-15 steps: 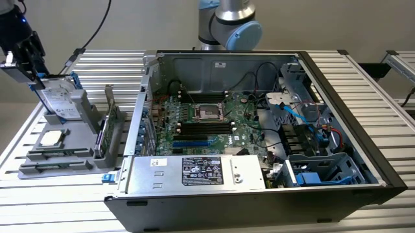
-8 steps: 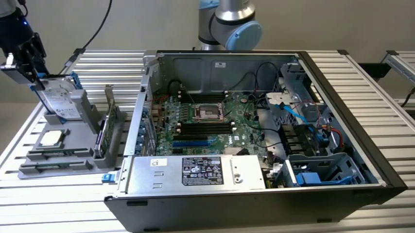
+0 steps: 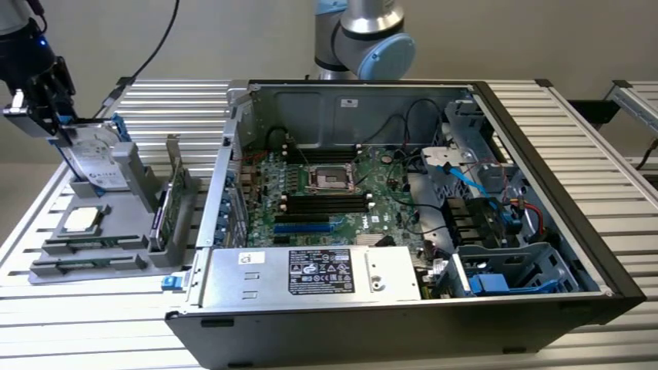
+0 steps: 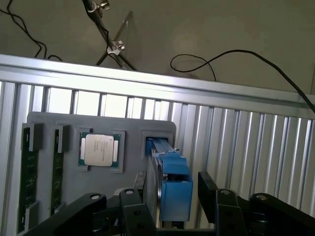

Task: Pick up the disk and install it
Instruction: 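Pick up the disk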

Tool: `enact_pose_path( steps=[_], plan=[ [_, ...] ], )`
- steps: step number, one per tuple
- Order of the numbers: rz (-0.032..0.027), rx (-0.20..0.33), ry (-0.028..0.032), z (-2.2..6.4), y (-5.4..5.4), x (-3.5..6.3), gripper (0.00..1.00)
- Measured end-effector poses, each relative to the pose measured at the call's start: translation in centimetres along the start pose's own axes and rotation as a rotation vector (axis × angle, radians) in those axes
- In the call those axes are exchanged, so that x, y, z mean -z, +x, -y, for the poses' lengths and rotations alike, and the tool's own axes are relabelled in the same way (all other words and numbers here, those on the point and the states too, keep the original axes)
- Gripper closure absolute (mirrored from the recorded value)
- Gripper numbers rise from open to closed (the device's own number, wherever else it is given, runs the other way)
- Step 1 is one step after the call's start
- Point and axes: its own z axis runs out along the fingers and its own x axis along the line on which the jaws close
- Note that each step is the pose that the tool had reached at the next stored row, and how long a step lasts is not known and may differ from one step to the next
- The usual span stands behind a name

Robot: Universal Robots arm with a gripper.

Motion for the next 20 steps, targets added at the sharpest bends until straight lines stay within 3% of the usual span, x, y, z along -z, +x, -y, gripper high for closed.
enact_pose_path(
  steps=[10,20],
  plan=[
    [0.0003,-0.005,0.0001,0.05,0.1,-0.99,0.46],
    [0.0005,-0.007,-0.0012,0.05,0.1,-1.13,0.46]
  ],
)
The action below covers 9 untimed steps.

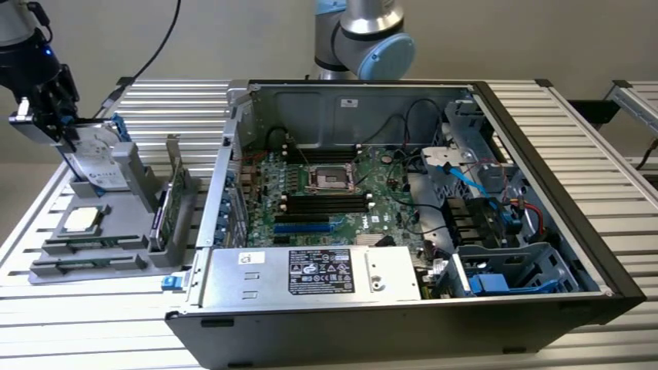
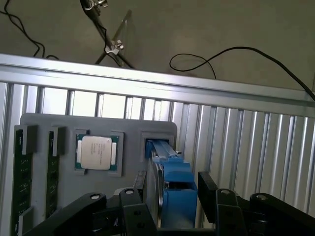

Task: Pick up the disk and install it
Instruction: 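Pick up the disk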

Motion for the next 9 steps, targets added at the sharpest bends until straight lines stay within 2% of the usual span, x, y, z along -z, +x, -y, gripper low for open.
enact_pose_path(
  steps=[9],
  plan=[
    [0.001,-0.005,-0.0061,0.0,0.01,-0.09,0.46]
  ],
)
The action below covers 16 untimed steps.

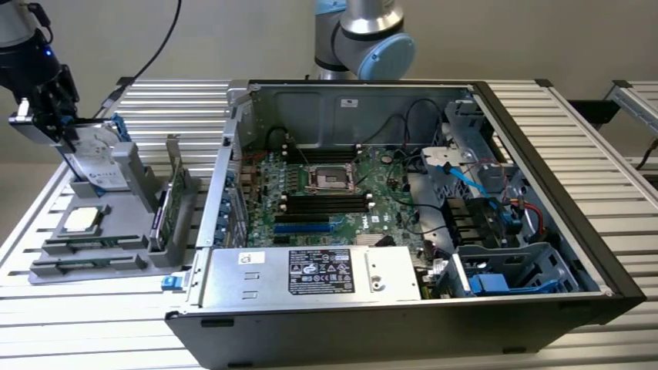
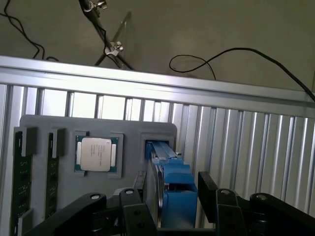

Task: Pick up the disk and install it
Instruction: 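Pick up the disk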

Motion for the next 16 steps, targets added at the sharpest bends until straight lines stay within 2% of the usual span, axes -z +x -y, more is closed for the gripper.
enact_pose_path(
  steps=[16],
  plan=[
    [0.0004,-0.003,-0.0018,0.03,0.01,-0.25,0.46]
  ],
)
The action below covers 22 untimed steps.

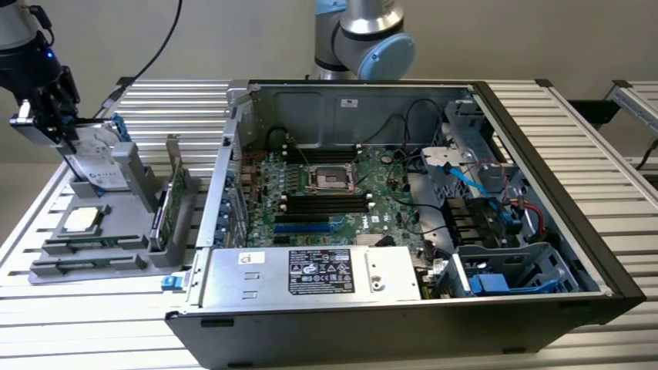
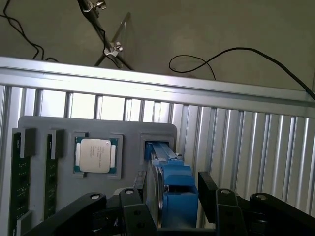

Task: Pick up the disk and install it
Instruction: 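Pick up the disk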

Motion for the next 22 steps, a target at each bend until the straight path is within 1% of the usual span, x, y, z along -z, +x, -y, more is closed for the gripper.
enact_pose_path(
  steps=[22],
  plan=[
    [-0.0001,0.0,-0.0005,0.14,-0.03,-0.32,0.46]
  ],
)
